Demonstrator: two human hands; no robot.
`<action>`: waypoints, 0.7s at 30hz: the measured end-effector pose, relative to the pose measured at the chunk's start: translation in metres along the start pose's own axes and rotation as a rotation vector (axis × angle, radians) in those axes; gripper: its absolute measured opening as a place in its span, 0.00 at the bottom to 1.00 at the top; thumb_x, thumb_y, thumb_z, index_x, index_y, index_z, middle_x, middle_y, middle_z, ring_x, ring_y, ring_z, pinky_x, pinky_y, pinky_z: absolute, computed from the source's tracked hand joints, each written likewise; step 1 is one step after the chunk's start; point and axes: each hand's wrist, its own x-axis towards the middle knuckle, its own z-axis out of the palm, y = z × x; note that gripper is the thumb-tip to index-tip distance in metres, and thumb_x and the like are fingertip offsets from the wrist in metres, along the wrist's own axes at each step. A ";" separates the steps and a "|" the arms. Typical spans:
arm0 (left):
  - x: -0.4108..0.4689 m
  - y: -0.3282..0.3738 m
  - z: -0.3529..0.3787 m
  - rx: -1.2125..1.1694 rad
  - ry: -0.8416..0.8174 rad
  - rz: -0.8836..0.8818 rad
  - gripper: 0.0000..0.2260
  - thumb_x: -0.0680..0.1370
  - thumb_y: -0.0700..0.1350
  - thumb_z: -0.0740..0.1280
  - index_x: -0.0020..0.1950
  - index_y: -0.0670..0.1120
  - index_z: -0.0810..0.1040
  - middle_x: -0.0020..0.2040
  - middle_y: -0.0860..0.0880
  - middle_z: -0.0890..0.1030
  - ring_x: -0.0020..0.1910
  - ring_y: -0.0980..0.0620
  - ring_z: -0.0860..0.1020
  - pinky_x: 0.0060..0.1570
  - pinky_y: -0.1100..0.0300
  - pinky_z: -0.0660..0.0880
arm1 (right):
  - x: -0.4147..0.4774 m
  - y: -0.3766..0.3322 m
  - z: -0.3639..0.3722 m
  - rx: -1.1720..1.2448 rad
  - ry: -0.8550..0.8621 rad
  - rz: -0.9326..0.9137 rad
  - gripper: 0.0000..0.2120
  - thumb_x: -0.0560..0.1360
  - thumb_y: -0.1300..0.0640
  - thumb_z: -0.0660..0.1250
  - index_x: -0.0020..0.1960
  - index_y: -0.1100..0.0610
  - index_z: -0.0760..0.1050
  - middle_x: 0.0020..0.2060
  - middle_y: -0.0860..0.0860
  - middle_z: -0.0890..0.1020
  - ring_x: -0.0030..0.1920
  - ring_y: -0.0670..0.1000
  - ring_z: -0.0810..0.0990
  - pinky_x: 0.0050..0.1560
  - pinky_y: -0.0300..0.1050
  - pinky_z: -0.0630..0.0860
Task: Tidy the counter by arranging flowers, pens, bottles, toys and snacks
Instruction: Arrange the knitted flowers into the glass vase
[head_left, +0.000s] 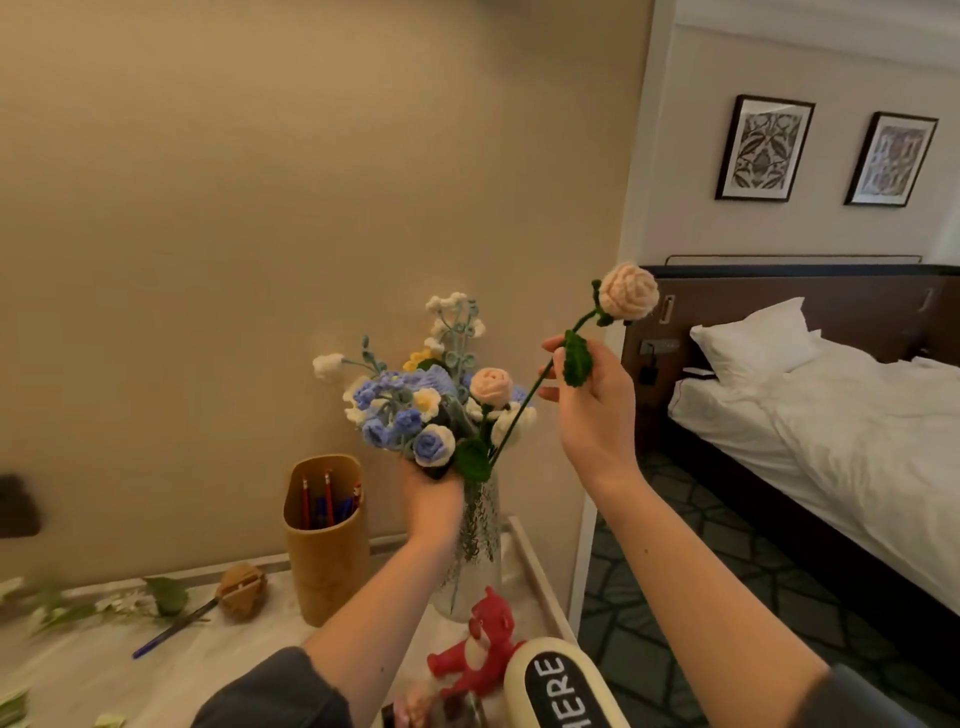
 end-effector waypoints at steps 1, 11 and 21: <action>0.002 0.001 -0.001 -0.032 -0.033 -0.020 0.23 0.77 0.39 0.68 0.71 0.42 0.66 0.64 0.48 0.75 0.61 0.50 0.74 0.51 0.64 0.69 | 0.000 -0.001 0.002 -0.008 -0.003 -0.006 0.13 0.80 0.66 0.59 0.50 0.49 0.76 0.46 0.44 0.78 0.52 0.53 0.78 0.55 0.61 0.77; 0.012 -0.002 -0.007 0.042 -0.041 -0.078 0.27 0.76 0.52 0.69 0.72 0.48 0.65 0.69 0.47 0.73 0.68 0.44 0.70 0.57 0.61 0.64 | 0.012 0.002 0.014 -0.110 -0.090 -0.098 0.10 0.78 0.67 0.59 0.52 0.61 0.78 0.47 0.56 0.78 0.50 0.58 0.77 0.52 0.62 0.76; 0.015 -0.007 -0.009 0.031 -0.067 -0.071 0.27 0.76 0.53 0.70 0.72 0.49 0.66 0.69 0.48 0.74 0.68 0.45 0.71 0.57 0.60 0.64 | 0.003 0.052 0.017 -0.487 -0.133 0.087 0.12 0.76 0.64 0.62 0.56 0.57 0.80 0.56 0.53 0.75 0.58 0.54 0.73 0.58 0.50 0.71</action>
